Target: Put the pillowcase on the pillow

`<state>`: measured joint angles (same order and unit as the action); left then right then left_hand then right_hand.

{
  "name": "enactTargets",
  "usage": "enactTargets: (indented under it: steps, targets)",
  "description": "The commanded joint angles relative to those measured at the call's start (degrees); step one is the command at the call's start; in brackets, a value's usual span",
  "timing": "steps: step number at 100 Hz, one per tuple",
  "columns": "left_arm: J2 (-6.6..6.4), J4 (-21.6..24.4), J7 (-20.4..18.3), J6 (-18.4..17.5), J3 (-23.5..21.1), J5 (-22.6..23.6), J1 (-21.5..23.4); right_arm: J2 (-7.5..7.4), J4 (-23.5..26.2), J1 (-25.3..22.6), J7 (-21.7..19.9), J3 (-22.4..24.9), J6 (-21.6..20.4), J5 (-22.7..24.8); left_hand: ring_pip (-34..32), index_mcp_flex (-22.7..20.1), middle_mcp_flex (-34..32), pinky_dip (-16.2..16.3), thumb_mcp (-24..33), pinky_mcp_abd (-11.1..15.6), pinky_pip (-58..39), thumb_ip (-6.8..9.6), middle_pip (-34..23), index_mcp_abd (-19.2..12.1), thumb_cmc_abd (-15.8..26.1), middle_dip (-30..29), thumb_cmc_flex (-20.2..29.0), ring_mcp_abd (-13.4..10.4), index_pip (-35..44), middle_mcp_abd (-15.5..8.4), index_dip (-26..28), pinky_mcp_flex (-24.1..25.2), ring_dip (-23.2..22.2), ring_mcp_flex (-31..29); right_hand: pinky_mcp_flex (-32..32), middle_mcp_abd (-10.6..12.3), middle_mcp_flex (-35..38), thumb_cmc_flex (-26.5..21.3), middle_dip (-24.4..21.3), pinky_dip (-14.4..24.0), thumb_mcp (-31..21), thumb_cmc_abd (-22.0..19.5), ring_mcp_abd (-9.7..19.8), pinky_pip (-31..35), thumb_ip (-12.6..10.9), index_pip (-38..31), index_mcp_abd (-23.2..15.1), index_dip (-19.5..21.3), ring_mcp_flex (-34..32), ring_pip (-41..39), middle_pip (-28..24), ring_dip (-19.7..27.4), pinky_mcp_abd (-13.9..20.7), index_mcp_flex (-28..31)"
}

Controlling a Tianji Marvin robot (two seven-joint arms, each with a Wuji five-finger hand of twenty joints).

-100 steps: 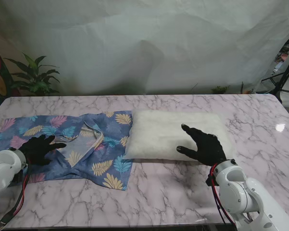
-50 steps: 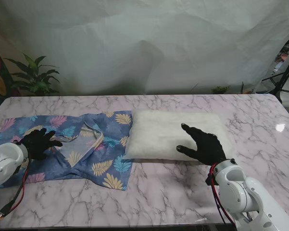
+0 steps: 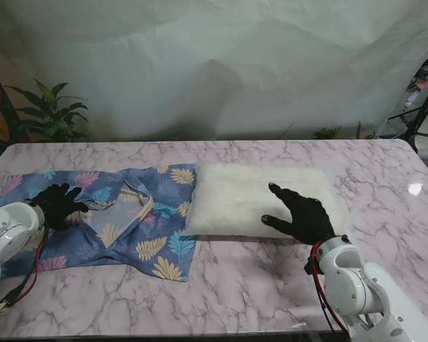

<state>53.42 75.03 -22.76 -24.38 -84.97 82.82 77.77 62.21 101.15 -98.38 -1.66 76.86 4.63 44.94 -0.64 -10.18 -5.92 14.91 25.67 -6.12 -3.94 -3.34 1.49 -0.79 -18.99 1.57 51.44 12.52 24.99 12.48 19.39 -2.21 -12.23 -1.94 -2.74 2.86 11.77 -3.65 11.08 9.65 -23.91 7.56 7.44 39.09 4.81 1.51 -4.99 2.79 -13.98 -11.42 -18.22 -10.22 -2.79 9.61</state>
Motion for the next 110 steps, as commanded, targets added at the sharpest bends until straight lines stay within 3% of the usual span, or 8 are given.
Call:
enactTargets:
  steps: [1, 20, 32, 44, 60, 69, 78, 110]
  targets:
    - [-0.32, -1.38, -0.83, 0.54, 0.97, 0.16, -1.28, 0.02, -0.09, -0.13, -0.18, -0.01, 0.09, -0.08, 0.41, -1.95, 1.84, 0.98, -0.75, 0.97, -0.07, -1.21, 0.77, 1.25, 0.43, -0.91, -1.10, -0.13, 2.02, 1.49, 1.39, 0.11, 0.00, 1.13, -0.23, 0.32, -0.93, -0.28, 0.42, 0.50, 1.22, -2.04, 1.09, 0.61, 0.66, 0.97, -2.01, -1.00, -0.30, 2.53, -0.77, 1.42, -0.19, 0.05]
    - [-0.48, -5.94, 3.64, 4.07, 5.00, -0.18, -3.97, 0.00, -0.03, -0.18, -0.29, 0.05, 0.19, -0.02, -2.12, -5.43, 1.53, 3.32, -1.63, 2.87, -6.26, -1.16, 0.23, -0.09, 2.17, 0.72, -1.95, -0.22, 20.70, -0.26, 13.18, -1.43, -8.24, 1.05, -0.12, 0.29, -0.93, -0.44, 0.48, 0.56, 1.40, -2.06, 1.04, 0.73, 0.63, 0.98, -2.02, -1.09, -0.42, 2.50, -0.93, 1.40, -0.31, 0.05]
    - [-0.31, -10.13, 8.79, 7.05, 8.39, -3.34, -6.19, -0.01, 0.06, -0.28, -0.31, 0.13, 0.23, 0.11, -7.71, -4.83, 0.31, 4.70, -14.74, 5.93, -31.42, -0.48, -2.32, -2.31, 2.02, 13.57, 7.44, -0.28, 41.43, -2.07, 17.63, 3.91, -13.64, -0.66, 0.01, 0.26, -0.89, -0.54, 0.56, 0.62, 1.50, -2.03, 1.05, 0.83, 0.60, 0.98, -2.15, -1.15, -0.60, 2.45, -1.12, 1.38, -0.38, 0.07]
    - [0.27, -13.59, 12.70, 8.52, 10.72, -8.98, -7.80, 0.04, 0.27, -0.56, -0.01, 0.33, 0.38, 0.27, -16.58, -9.12, -1.17, 6.24, -13.04, 5.73, -38.05, 0.10, -6.72, -2.28, 1.06, 26.27, 8.77, 1.44, 46.58, -0.81, 25.75, 1.52, -11.99, -2.96, 0.11, 0.31, -0.84, -0.67, 0.68, 0.69, 1.55, -2.10, 0.98, 0.96, 0.58, 0.94, -2.37, -1.17, -0.81, 2.41, -1.40, 1.37, -0.54, 0.10]
    - [1.16, -17.61, 16.01, 6.93, 11.92, -16.69, -9.41, 0.11, 0.50, -0.90, 0.36, 0.61, 0.72, 0.47, -26.54, -10.68, -14.98, 7.54, -5.75, 0.77, -41.20, -1.05, -22.16, 2.35, -1.95, 17.85, 10.35, 5.26, 47.61, 0.58, 30.60, -10.60, -7.44, -13.60, 0.17, 0.38, -0.91, -1.16, 0.89, 0.80, 1.59, -2.41, 1.00, 1.12, 0.50, 0.88, -2.69, -1.13, -0.99, 2.40, -1.87, 1.35, -0.70, 0.08]
    - [1.41, -18.50, 17.67, 5.52, 11.72, -18.11, -9.77, 0.14, 0.52, -0.97, 0.57, 0.67, 0.81, 0.50, -28.37, -10.73, -33.00, 7.14, -3.93, 0.40, -45.62, -0.99, -28.73, 4.22, -3.19, 20.58, 11.53, 2.08, 48.10, -5.71, 33.34, -24.50, -7.73, -31.17, 0.18, 0.32, -0.88, -1.32, 0.94, 0.84, 1.75, -2.58, 0.89, 1.18, 0.48, 0.88, -2.79, -1.12, -1.02, 2.42, -2.01, 1.36, -0.77, 0.07]
    - [1.70, -18.30, 19.27, 4.55, 10.84, -18.84, -9.51, 0.16, 0.49, -0.99, 0.70, 0.69, 0.84, 0.57, -30.92, -12.68, -49.17, 2.72, 0.74, 1.65, -49.63, -1.36, -21.71, 2.88, -6.41, 33.20, 10.85, -1.11, 48.51, -9.13, 36.92, -35.17, -8.07, -42.72, 0.24, 0.21, -0.84, -1.40, 1.01, 0.87, 1.97, -2.87, 0.87, 1.26, 0.46, 0.85, -2.92, -1.09, -1.13, 2.39, -2.20, 1.34, -0.70, 0.09]
    - [3.26, -7.71, 26.24, 2.85, 3.49, -16.80, -4.45, 0.16, 0.40, -0.89, 0.55, 0.61, 0.86, 0.29, -34.75, -14.85, -49.47, 2.20, 0.78, 2.10, -60.49, -0.19, -30.60, 2.78, -8.15, 37.45, 14.20, 0.42, 47.41, -10.33, 45.23, -42.68, -17.10, -50.60, 0.39, 0.03, -0.92, -1.88, 1.15, 0.89, 2.85, -3.69, 0.71, 1.45, 0.38, 0.89, -3.11, -1.09, -1.43, 2.37, -2.59, 1.33, -0.50, 0.08]
